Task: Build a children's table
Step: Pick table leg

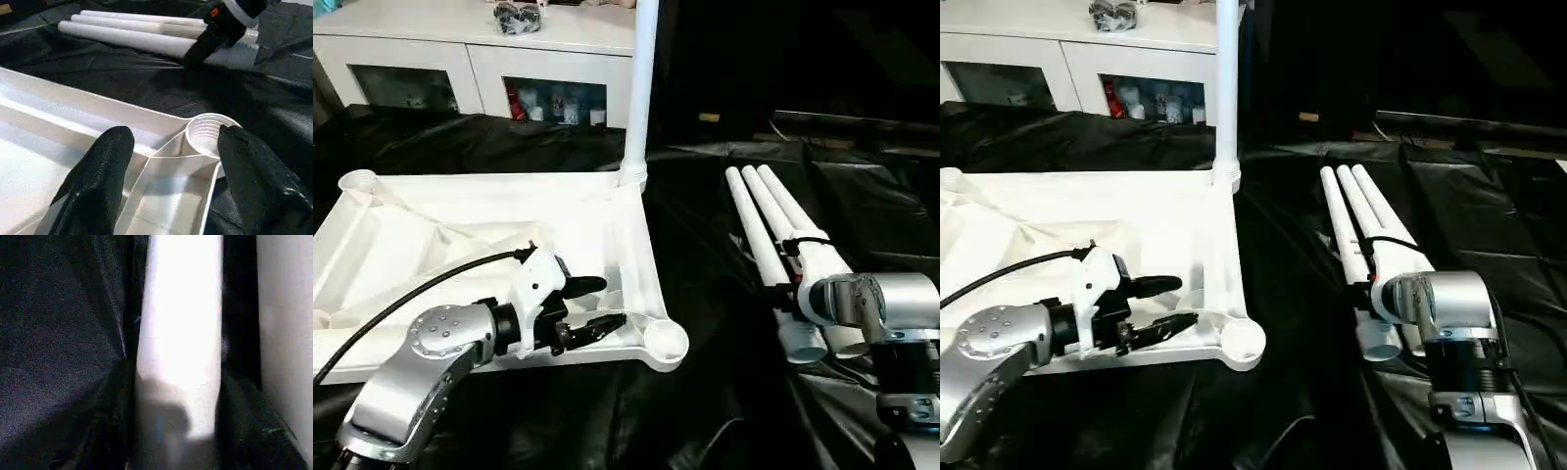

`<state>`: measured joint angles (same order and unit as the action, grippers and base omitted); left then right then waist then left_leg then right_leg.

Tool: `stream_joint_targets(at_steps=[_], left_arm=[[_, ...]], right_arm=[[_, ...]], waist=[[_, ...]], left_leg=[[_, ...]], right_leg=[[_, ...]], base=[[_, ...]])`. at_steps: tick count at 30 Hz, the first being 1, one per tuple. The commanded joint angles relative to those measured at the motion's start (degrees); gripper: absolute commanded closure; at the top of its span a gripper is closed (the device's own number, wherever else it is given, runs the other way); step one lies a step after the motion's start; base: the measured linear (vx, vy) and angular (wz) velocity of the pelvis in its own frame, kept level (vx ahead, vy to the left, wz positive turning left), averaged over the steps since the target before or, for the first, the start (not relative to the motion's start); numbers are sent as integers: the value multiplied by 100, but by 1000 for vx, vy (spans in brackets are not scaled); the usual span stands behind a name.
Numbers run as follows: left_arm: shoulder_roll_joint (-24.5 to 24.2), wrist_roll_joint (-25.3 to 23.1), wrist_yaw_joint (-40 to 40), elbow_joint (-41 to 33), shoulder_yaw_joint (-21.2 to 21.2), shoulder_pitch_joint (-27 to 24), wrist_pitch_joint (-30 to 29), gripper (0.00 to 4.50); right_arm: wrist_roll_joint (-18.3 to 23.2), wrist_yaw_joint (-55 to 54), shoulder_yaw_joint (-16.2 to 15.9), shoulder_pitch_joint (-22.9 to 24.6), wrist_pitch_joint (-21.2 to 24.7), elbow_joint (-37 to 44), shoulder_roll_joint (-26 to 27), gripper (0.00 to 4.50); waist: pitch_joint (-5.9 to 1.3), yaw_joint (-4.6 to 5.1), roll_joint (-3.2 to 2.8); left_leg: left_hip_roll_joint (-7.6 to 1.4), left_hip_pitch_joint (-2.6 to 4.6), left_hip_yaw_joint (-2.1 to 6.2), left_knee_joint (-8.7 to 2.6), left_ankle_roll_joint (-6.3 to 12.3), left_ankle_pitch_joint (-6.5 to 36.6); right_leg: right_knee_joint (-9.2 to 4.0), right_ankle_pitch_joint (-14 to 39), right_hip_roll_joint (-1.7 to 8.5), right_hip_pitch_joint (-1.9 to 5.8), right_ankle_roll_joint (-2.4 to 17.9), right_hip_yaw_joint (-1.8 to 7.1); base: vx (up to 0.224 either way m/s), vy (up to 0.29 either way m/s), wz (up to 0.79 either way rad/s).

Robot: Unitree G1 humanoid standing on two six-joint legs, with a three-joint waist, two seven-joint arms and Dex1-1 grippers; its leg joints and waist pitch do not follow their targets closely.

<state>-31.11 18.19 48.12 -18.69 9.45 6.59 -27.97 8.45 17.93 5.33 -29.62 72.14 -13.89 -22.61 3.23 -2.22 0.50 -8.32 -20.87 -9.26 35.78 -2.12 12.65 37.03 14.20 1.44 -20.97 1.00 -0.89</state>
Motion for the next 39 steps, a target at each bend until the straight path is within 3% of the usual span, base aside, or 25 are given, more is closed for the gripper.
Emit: stream_joint_targets(at_steps=[1, 9, 16, 17, 19, 21, 23, 24, 26, 29, 32, 35, 39], left_arm=[[-72, 39, 65, -144, 26, 6, -54, 131], [-115, 118, 114, -226, 9, 31, -92, 131], [328, 437, -253, -175, -352, 346, -170, 131], [781, 484, -747, 67, -501, 712, -286, 131], [1039, 480, -1062, 233, -568, 923, -358, 131], [1499, 534, -1536, 581, -646, 1332, -478, 131], [1585, 567, -1616, 655, -663, 1413, -526, 131], [1879, 750, -1841, 906, -773, 1692, -681, 131], [2178, 995, -2046, 1178, -938, 1989, -822, 131], [2581, 1374, -2372, 1641, -1302, 2462, -990, 131], [2788, 1538, -2510, 1922, -1523, 2753, -1045, 131], [3040, 1863, -2609, 2149, -1737, 3050, -1115, 131], [3307, 2340, -2665, 2256, -1972, 3299, -1347, 131]], right_arm=[[46, -28, 106, -84, 34, -78, 31, 256], [117, -65, 228, -100, 16, -77, 86, 264], [516, 21, 823, -204, -210, 350, 318, 264], [940, 145, 1287, -238, -587, 554, 616, 264], [1181, 199, 1539, -249, -824, 649, 795, 264], [1547, 537, 1709, -122, -1671, 935, 1069, 264], [1608, 628, 1714, -81, -1828, 1001, 1117, 264], [1852, 864, 1794, 22, -2114, 1199, 1299, 264], [2141, 1051, 1931, 105, -2164, 1387, 1488, 264], [2654, 1281, 2227, 196, -2049, 1675, 1770, 264], [2972, 1393, 2338, 262, -1929, 1869, 1871, 264], [3315, 1672, 2185, 428, -1908, 2136, 1843, 264], [3563, 2108, 1818, 707, -1898, 2506, 1724, 264]], waist=[[-291, -23, 10], [-298, -25, 8], [-303, -41, -3], [-311, -61, 4], [-311, -79, 0], [-325, -102, 19], [-350, -126, 27], [-359, -140, 22], [-370, -181, 10], [-376, -236, 35], [-366, -277, 39], [-370, -318, 42], [-366, -326, 43]], left_leg=[[-437, 69, 135, -448, -147, 260], [-442, 63, 125, -451, -140, 223], [-442, 68, 107, -443, -174, 285], [-452, 69, 103, -438, -140, 238], [-452, 77, 95, -428, -139, 291], [-473, 67, 98, -429, -67, 208], [-464, 48, 101, -417, 27, -17], [-457, 42, 89, -404, 84, -138], [-436, 47, 64, -381, 156, -159], [-446, 16, 99, -392, 288, -235], [-439, 24, 93, -392, 299, -187], [-454, 23, 108, -396, 288, -189], [-453, 8, 109, -395, 294, -180]], right_leg=[[-437, 89, 622, 216, 1319, 311], [-427, -14, 619, 218, 1318, 309], [-430, -43, 620, 225, 1360, 322], [-421, -112, 635, 226, 1379, 321], [-428, -83, 636, 212, 1389, 319], [-419, -166, 652, 231, 1378, 315], [-389, -474, 647, 256, 1364, 310], [-370, -669, 633, 249, 1346, 307], [-369, -891, 624, 239, 1386, 315], [-356, -947, 643, 254, 1498, 286], [-390, -775, 638, 244, 1426, 288], [-397, -641, 661, 248, 1319, 287], [-408, -624, 663, 254, 1327, 278]], base=[[0, 0, 0], [0, 0, 0], [0, 0, 0], [0, 0, 0], [0, 0, 0], [0, 0, 0], [0, 0, 0], [0, 0, 0], [0, 0, 0], [0, 0, 0], [0, 0, 0], [0, 0, 0], [0, 0, 0]])
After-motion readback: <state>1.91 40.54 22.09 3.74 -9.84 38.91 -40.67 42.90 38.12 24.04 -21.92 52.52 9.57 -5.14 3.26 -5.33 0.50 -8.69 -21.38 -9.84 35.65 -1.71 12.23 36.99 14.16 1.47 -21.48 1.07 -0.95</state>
